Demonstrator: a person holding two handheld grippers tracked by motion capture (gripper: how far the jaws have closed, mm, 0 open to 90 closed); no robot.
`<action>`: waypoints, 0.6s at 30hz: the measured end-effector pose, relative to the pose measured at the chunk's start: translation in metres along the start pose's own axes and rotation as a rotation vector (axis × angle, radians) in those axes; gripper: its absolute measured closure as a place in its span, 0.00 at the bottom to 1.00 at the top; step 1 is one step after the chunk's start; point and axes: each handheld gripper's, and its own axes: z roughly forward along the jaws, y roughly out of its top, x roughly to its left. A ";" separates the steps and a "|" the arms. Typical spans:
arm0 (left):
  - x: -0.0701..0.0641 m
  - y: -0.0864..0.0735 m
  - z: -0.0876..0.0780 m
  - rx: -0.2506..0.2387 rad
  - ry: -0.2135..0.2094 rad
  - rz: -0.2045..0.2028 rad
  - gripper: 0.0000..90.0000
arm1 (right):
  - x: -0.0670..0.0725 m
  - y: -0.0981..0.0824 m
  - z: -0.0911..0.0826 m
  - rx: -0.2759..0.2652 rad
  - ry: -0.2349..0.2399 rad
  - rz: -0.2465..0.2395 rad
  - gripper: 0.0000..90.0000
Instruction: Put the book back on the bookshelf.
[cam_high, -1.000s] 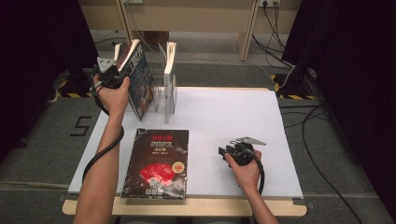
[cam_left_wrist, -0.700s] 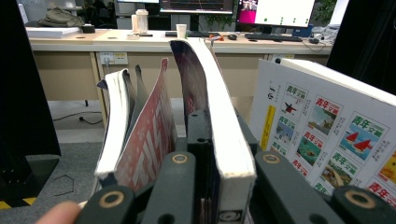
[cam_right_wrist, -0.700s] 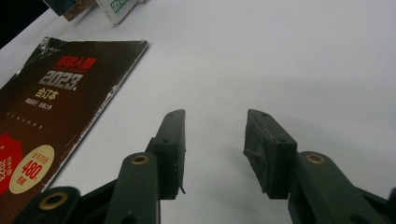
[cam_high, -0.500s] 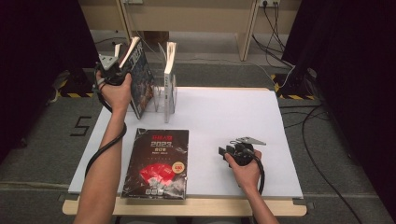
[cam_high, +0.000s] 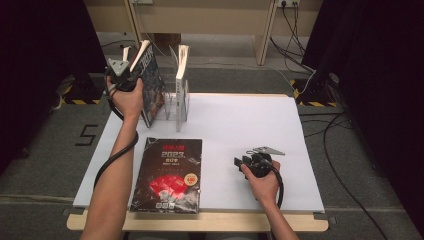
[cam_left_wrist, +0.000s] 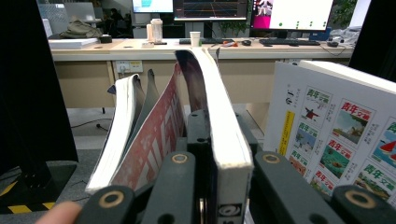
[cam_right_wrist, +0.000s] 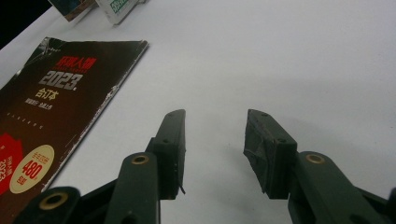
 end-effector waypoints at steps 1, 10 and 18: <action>0.000 -0.001 0.001 -0.001 0.000 0.001 0.91 | 0.000 0.000 0.000 0.000 -0.001 -0.001 0.65; 0.001 -0.010 0.007 -0.003 0.003 0.003 0.91 | -0.001 0.000 0.000 0.002 0.000 -0.003 0.65; 0.004 -0.008 0.005 0.021 -0.010 0.001 0.91 | 0.000 0.000 0.000 0.002 0.002 -0.007 0.65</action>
